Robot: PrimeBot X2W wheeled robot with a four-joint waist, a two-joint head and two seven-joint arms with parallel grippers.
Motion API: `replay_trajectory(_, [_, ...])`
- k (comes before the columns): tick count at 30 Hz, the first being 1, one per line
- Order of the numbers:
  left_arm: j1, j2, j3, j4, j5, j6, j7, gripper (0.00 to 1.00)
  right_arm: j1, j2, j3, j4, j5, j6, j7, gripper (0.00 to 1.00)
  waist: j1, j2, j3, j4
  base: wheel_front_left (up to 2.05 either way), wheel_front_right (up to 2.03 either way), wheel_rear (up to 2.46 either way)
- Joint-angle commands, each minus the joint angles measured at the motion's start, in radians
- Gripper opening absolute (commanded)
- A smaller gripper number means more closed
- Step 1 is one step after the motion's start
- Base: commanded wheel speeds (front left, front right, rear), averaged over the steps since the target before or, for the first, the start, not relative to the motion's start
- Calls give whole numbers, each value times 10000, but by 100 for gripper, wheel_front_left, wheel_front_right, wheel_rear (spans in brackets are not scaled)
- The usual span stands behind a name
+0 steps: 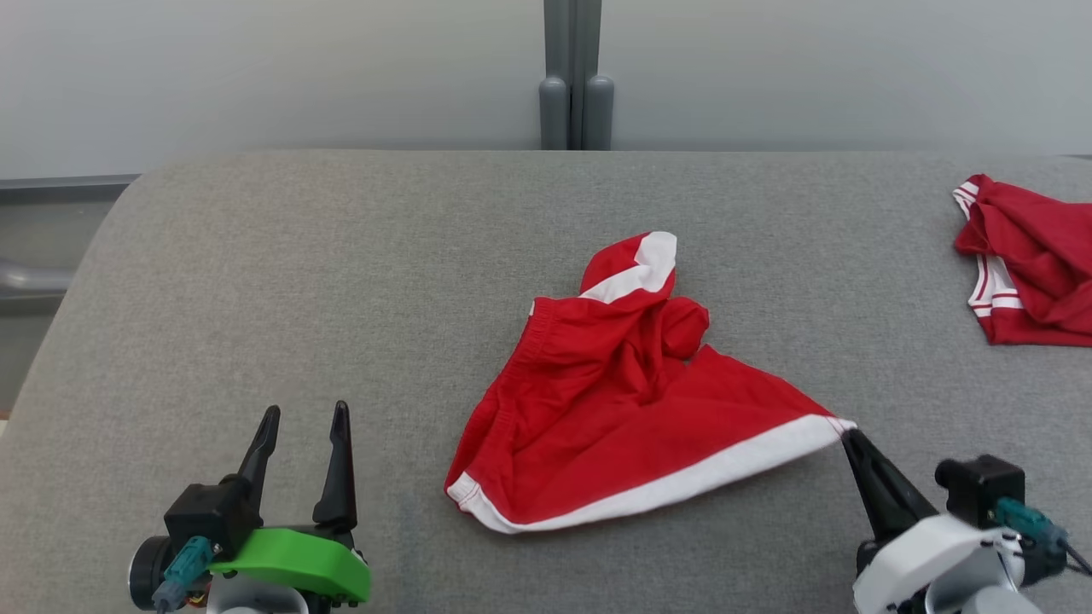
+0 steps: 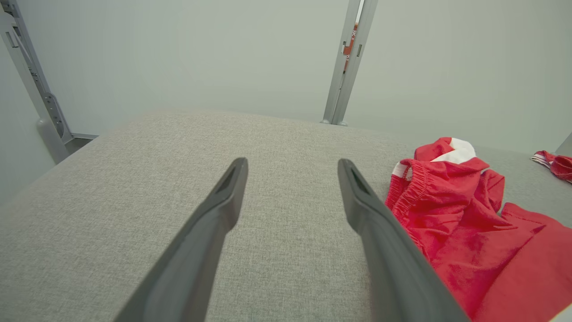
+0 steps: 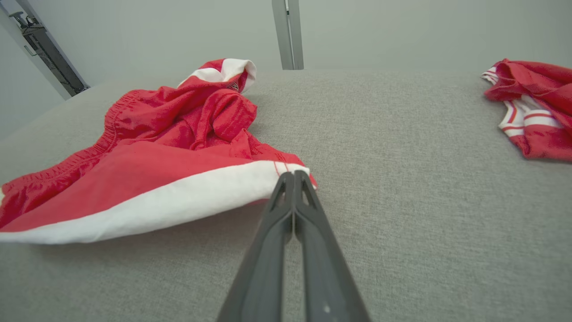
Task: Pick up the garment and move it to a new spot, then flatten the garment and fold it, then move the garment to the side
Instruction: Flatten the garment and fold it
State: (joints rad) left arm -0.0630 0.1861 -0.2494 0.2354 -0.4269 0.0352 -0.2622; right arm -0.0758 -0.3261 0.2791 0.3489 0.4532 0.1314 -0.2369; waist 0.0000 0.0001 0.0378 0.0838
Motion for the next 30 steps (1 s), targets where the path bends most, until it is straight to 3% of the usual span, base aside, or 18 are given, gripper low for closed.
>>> replay_trajectory(1, [45,85,21,4,69,-22,-30,100,474,174,-264,-245,-181,-17,144,0,0,-1,4,-177,0,0,0])
replay_trajectory(3, [31,114,37,1,62,-9,-30,100,976,439,-612,-589,-366,-17,300,0,0,-1,1,-238,0,0,0])
replay_trajectory(4, [32,128,34,2,63,-11,-30,100,1155,527,-745,-726,-503,-17,321,6,0,-1,2,-260,0,0,0])
replay_trajectory(5, [36,141,26,8,60,-17,-30,100,1337,629,-838,-879,-654,-17,360,60,0,-1,-4,-285,0,0,0])
replay_trajectory(6, [44,152,27,11,53,-14,-30,100,1477,762,-969,-987,-744,-19,380,100,0,-1,-10,-310,0,0,0])
replay_trajectory(17, [255,385,48,-25,-26,74,33,100,1536,1612,-1665,-2303,-1718,-17,220,100,0,-1,-325,-600,0,0,0])
replay_trajectory(30, [645,654,-9,-279,55,194,73,100,1849,1710,-2106,-3267,-2317,-17,-186,100,0,-1,-644,-637,0,0,0])
